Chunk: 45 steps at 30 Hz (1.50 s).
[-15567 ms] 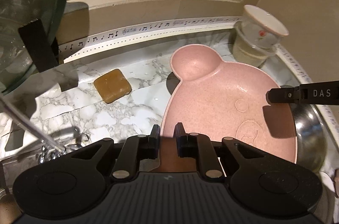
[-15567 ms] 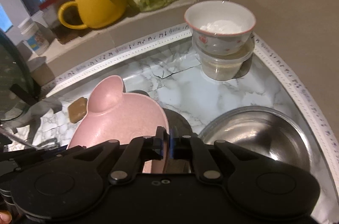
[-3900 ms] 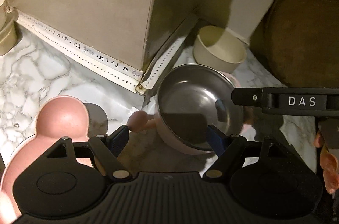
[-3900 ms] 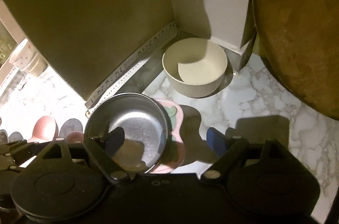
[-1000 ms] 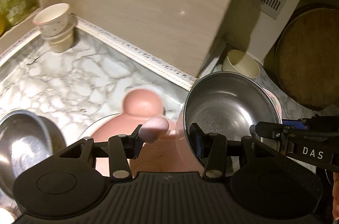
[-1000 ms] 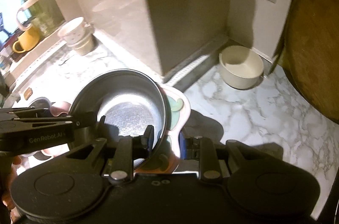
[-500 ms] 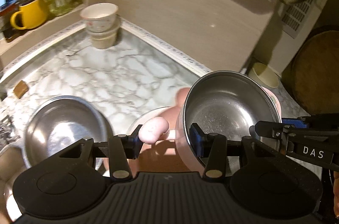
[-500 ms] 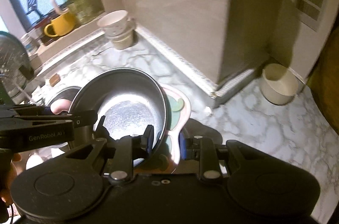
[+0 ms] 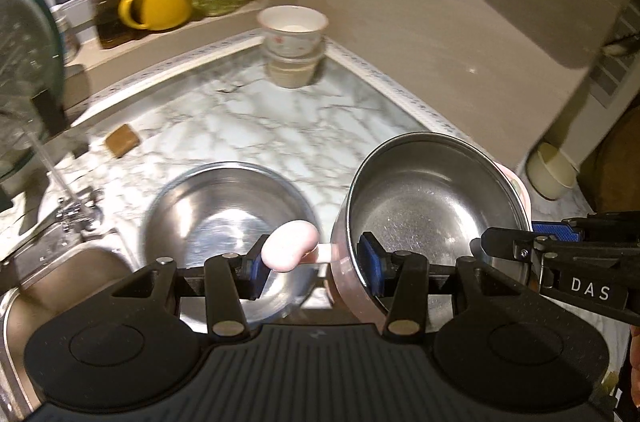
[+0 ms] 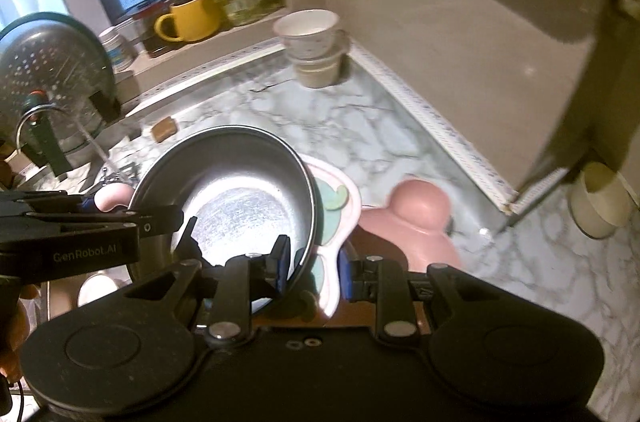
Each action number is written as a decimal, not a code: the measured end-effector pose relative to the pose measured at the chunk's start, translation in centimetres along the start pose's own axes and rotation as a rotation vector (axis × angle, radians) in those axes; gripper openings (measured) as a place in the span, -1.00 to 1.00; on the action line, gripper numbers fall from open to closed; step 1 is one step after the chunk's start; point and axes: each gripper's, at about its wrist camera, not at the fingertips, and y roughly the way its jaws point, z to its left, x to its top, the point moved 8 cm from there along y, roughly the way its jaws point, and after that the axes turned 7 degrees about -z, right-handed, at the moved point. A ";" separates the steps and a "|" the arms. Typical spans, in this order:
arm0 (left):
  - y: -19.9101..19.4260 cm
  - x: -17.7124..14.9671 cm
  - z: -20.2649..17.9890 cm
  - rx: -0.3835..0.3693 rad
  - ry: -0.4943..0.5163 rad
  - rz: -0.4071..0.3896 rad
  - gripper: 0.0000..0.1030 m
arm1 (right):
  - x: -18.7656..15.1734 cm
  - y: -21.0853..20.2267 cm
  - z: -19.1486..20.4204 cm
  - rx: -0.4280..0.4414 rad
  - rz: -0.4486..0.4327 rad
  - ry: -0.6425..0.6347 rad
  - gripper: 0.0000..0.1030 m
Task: Organize plates and bowls
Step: 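Lift the steel pot and carry it toward the steel bowl, then lower the steel pot into the steel bowl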
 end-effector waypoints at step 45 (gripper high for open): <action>7.7 -2.3 13.5 0.185 -0.095 0.116 -0.11 | -0.5 16.2 9.6 0.052 0.241 -0.184 -0.54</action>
